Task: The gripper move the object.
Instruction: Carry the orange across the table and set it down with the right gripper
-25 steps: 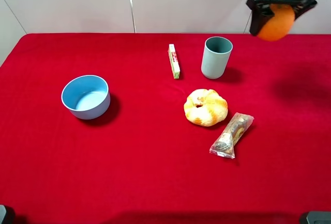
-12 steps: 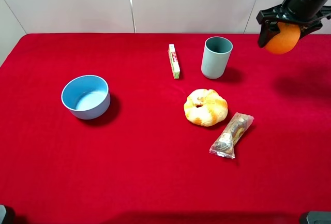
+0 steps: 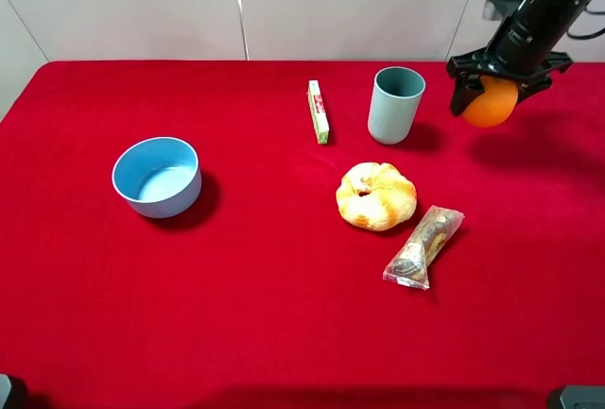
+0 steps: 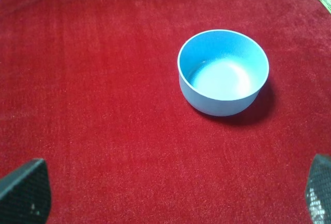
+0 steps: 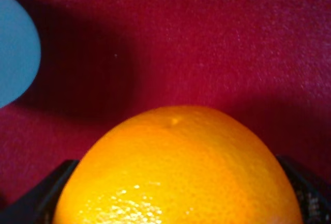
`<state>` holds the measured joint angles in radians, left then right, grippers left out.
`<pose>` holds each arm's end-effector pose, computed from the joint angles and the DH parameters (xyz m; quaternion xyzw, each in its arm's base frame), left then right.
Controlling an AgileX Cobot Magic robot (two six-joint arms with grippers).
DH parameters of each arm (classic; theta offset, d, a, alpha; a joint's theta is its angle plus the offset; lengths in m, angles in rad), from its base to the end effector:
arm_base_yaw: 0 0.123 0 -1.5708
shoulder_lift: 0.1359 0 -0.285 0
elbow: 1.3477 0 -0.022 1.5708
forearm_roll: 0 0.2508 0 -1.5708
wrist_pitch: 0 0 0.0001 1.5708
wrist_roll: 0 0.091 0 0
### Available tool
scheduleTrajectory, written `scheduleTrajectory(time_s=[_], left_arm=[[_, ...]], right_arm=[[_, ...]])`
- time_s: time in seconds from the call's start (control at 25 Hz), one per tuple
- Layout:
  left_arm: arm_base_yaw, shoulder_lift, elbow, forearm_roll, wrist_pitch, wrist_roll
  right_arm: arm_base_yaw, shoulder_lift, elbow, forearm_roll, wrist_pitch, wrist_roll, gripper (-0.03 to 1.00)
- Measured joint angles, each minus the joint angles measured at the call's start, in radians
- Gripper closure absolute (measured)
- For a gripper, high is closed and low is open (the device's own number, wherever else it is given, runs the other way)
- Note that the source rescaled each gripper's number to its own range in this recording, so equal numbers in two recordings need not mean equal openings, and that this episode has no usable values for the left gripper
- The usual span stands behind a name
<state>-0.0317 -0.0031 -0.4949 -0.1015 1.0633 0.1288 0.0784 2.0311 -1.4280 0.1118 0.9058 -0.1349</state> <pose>-0.0053 -0.0079 0.2760 0.0704 0.8504 -0.0255 0.5207 0.4008 0.0395 0.1646 -0.0751 0.9933 0.0443 0.0756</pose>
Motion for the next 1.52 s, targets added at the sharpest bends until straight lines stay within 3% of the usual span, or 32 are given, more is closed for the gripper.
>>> scheduleTrajectory(time_s=[0.8,1.52], left_arm=[[0.0,0.0,0.0,0.0,0.0,0.0],[0.0,0.0,0.0,0.0,0.0,0.0]], right_arm=[[0.0,0.108,0.0,0.005,-0.162,-0.001,0.95],[0.0,0.108,0.0,0.005,-0.179,-0.001,0.95]])
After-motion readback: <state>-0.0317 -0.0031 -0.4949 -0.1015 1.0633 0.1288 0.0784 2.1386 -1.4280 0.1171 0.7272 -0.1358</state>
